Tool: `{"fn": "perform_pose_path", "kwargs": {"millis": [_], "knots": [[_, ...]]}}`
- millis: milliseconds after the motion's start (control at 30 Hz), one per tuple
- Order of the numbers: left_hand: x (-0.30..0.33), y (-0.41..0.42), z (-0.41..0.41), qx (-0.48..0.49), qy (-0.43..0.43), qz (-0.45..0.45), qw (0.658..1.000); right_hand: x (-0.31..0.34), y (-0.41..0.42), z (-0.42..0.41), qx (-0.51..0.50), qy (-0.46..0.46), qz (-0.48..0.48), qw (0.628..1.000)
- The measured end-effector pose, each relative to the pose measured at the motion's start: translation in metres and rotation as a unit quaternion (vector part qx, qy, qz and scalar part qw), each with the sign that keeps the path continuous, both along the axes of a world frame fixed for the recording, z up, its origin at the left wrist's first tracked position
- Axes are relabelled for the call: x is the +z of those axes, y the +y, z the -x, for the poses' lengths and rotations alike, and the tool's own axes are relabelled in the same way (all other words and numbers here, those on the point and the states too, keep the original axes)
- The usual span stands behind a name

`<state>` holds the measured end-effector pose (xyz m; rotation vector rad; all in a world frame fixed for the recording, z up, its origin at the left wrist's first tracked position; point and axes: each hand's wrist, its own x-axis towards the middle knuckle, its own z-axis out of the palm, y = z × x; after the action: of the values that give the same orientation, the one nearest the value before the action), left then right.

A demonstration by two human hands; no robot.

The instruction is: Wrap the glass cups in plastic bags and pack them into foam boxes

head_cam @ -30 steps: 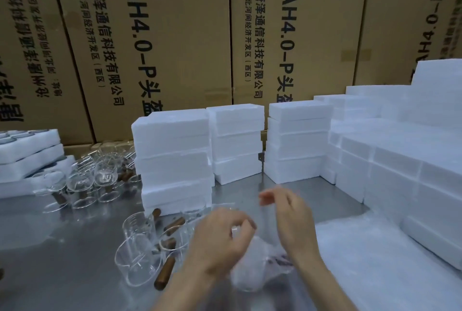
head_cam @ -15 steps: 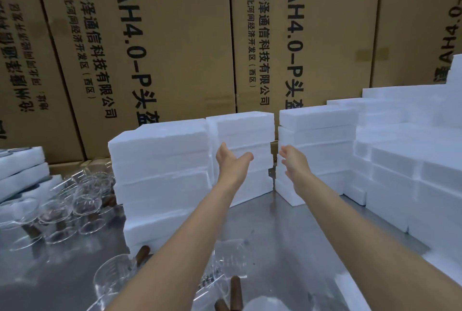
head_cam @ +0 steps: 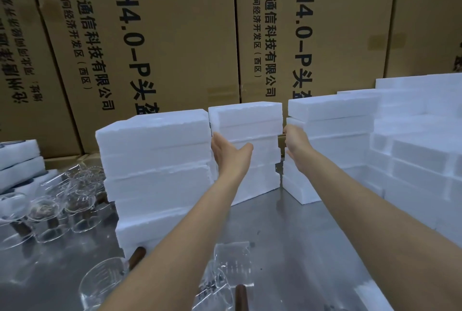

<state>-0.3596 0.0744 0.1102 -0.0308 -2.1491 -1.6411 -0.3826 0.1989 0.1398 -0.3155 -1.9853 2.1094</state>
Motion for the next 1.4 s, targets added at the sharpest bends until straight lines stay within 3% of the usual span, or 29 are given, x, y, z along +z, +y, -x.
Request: {"fn": "perform_pose_path", "kwargs": {"millis": [300,867,1400], "knots": [[0.006,0.003,0.005,0.0,-0.019,-0.005,1.0,-0.001,0.001,0.016,-0.002,-0.005,-0.046,0.999],[0.019,0.002,-0.002,0.011,-0.017,-0.02,1.0,0.001,0.001,0.016,0.033,0.004,0.0,0.999],[0.09,0.013,-0.082,-0.059,0.089,-0.046,0.993,0.07,0.021,-0.063,0.068,0.111,0.045,0.99]]}}
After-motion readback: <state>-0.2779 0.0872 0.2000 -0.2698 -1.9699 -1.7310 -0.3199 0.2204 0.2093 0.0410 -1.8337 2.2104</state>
